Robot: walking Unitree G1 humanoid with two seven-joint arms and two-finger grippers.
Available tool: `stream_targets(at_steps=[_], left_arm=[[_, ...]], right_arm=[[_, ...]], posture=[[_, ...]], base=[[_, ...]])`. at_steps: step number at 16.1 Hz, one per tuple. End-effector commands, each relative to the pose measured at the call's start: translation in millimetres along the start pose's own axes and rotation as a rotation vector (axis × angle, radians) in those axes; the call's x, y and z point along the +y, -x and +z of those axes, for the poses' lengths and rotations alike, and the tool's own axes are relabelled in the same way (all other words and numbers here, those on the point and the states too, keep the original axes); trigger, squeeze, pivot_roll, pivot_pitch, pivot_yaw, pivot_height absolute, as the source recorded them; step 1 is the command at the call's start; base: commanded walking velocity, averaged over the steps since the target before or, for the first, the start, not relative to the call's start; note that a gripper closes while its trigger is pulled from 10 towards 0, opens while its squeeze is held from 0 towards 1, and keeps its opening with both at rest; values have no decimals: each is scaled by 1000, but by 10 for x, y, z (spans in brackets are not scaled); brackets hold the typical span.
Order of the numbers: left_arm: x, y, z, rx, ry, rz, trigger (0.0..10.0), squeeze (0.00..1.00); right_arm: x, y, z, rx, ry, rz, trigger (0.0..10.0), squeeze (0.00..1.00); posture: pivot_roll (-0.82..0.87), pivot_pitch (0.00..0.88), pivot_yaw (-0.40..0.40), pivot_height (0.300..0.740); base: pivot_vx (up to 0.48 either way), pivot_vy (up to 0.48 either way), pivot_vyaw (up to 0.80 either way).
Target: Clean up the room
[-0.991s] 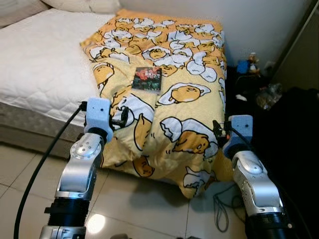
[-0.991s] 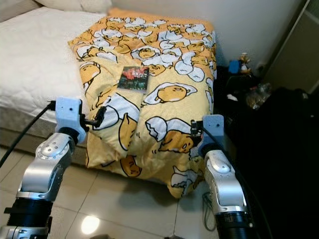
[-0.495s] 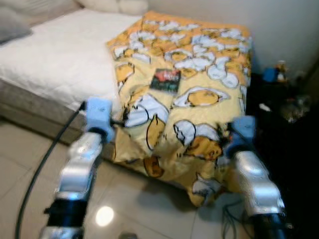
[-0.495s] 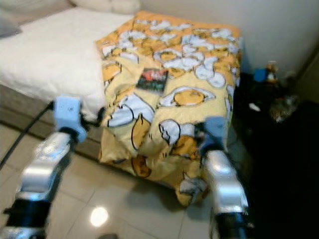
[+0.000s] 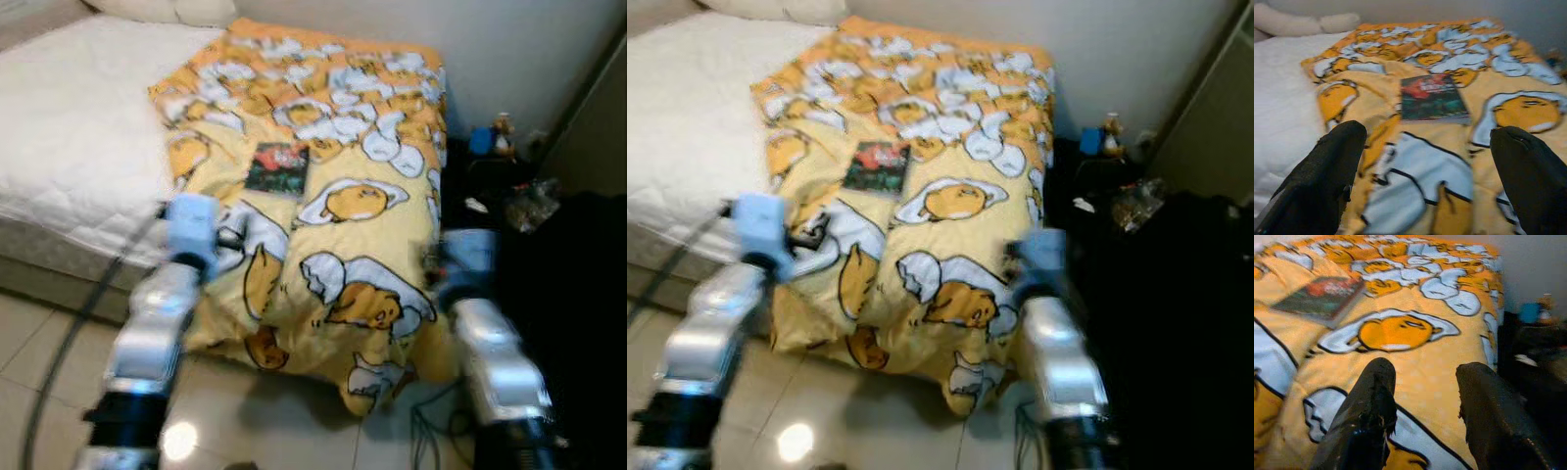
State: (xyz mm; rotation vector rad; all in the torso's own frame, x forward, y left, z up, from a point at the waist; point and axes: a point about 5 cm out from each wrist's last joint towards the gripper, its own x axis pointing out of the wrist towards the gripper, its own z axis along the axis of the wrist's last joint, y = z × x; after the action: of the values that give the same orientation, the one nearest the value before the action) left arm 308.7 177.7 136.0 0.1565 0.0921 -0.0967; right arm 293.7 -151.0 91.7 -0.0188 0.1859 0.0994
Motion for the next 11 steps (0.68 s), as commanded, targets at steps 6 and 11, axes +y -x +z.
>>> stream_targets(at_steps=[6, 11], left_arm=[[-114, -27, 54, -16, -27, -49, 10000, 792], [-131, -30, 55, -13, -43, -63, 10000, 796]], right_arm=[[60, 19, 47, -5, -18, 98, 10000, 0], [-14, 21, 45, -6, -63, 51, 10000, 0]], posture=[[68, 0, -27, 740], [68, 0, -25, 740]], base=[[338, 0, 795], [340, 0, 421]])
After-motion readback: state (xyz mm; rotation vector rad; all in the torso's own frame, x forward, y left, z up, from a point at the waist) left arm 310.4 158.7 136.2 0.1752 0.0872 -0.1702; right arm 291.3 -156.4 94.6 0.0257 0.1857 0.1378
